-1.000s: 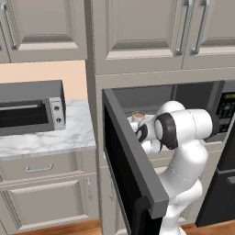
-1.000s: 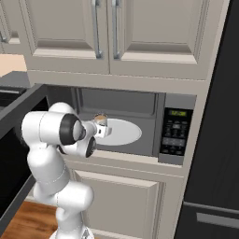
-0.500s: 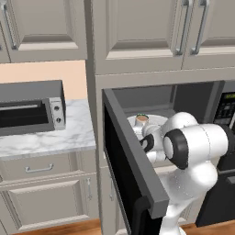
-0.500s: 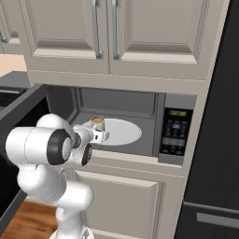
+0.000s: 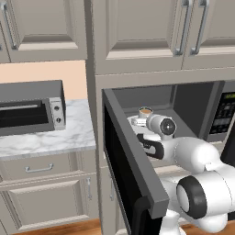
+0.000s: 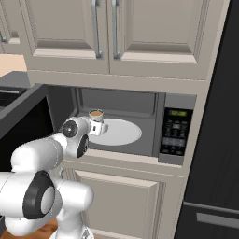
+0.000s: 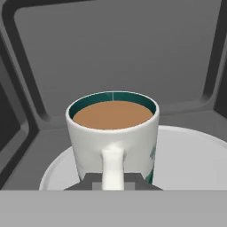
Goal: Pick the cup of tea, navigate to the dining table, and place it on the saucer.
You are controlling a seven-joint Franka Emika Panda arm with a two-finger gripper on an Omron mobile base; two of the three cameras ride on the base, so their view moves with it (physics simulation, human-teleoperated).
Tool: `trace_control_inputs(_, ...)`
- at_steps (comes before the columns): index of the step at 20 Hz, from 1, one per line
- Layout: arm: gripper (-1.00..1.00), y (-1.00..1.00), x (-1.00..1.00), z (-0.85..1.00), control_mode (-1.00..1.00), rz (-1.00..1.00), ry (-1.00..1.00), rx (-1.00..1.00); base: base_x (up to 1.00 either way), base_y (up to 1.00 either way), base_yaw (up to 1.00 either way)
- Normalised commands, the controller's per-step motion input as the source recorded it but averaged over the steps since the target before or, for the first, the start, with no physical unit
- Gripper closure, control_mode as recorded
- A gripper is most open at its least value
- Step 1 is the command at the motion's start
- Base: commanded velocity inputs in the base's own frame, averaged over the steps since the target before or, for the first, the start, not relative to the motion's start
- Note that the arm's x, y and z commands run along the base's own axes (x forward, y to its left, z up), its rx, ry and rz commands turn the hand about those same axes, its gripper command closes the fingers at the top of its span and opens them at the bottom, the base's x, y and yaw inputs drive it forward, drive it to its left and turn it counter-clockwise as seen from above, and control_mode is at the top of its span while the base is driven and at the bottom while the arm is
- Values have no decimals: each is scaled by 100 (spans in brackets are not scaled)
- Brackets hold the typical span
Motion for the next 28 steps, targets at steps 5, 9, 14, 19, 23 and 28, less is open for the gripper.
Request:
trace_control_inputs(5,100,-7,-46,0,-100,0,1,0,0,0,0)
trace_control_inputs(9,100,-15,-49,1,-100,0,0,0,0,0,0)
trace_control_inputs(14,100,-11,-49,0,-100,4,-2,0,0,0,0)
trace_control_inputs(19,100,-13,-59,2,-100,6,-6,-1,0,0,0)
trace_control_inputs(23,100,-7,-64,8,-100,9,-2,-4,0,0,0)
trace_control_inputs(28,100,-9,-59,19,-100,10,0,-4,0,0,0)
